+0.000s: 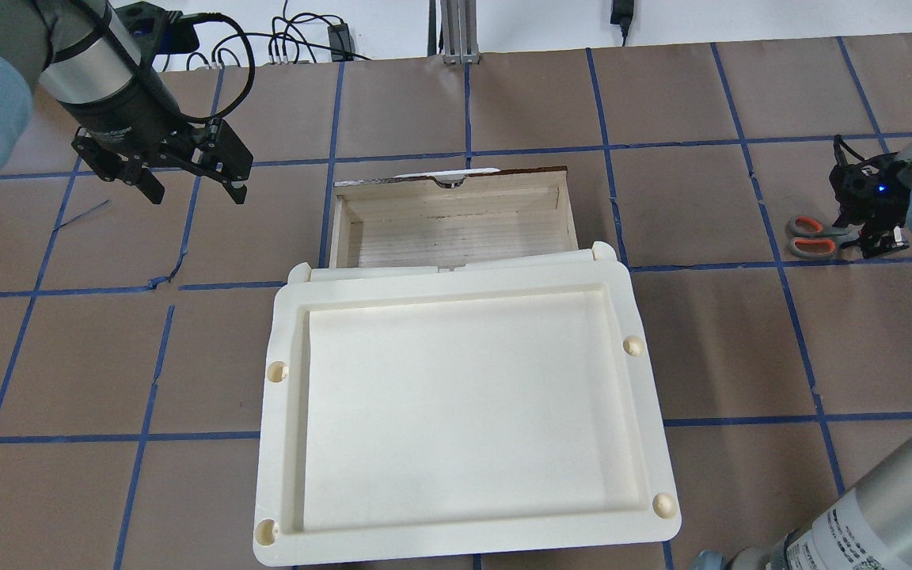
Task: Put scissors in drawer and close it
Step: 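Lower the right gripper and grasp the scissors, then lift them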
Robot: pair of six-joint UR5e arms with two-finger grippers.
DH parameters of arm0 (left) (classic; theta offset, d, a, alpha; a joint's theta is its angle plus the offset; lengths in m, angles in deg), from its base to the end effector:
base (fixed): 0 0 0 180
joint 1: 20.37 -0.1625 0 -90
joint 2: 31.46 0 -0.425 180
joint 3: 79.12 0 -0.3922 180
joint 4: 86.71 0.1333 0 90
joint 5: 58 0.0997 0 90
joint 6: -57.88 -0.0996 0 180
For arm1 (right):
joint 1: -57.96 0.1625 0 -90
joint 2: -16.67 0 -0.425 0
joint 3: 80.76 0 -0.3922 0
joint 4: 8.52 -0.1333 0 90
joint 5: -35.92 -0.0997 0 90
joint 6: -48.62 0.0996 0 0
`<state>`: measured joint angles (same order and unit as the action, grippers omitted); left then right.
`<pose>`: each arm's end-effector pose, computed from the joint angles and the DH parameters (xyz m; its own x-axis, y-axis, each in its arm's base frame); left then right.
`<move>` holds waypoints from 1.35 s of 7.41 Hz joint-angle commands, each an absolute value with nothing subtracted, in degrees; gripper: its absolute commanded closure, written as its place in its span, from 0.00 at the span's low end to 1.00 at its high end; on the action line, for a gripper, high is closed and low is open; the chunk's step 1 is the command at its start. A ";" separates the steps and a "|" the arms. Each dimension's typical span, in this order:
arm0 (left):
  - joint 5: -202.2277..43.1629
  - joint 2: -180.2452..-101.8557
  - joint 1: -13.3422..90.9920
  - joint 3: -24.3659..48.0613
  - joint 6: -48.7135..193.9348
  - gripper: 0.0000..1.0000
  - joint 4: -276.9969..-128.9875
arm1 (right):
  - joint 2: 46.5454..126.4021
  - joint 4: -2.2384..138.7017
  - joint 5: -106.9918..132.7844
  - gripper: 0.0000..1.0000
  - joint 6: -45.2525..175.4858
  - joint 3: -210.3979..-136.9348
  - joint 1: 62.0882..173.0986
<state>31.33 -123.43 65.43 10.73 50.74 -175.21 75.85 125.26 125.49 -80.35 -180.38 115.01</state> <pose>-0.0971 -0.5142 0.4746 -0.9986 0.0512 0.0123 0.0513 0.9987 0.0041 -0.2256 -0.5945 0.1795 0.1057 -0.9931 0.0500 -0.9941 -0.1043 0.0308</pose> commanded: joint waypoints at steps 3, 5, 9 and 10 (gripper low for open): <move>31.21 -123.39 65.85 9.99 55.68 0.00 -175.13 | 81.25 118.61 125.04 0.96 -72.34 -175.95 115.79; 31.74 -123.13 65.85 10.70 55.16 0.00 -175.22 | 81.79 118.49 124.86 0.96 -72.23 -175.60 116.23; 31.65 -123.13 65.85 10.88 54.89 0.00 -175.13 | 89.78 100.87 123.82 0.96 -58.56 -169.28 129.89; 31.65 -123.13 65.85 10.88 54.37 0.00 -175.13 | 90.23 97.78 123.11 0.96 -54.26 -166.74 135.60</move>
<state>31.65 -123.12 65.85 10.87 54.78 -175.13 89.07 103.04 124.03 -59.84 -169.73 128.60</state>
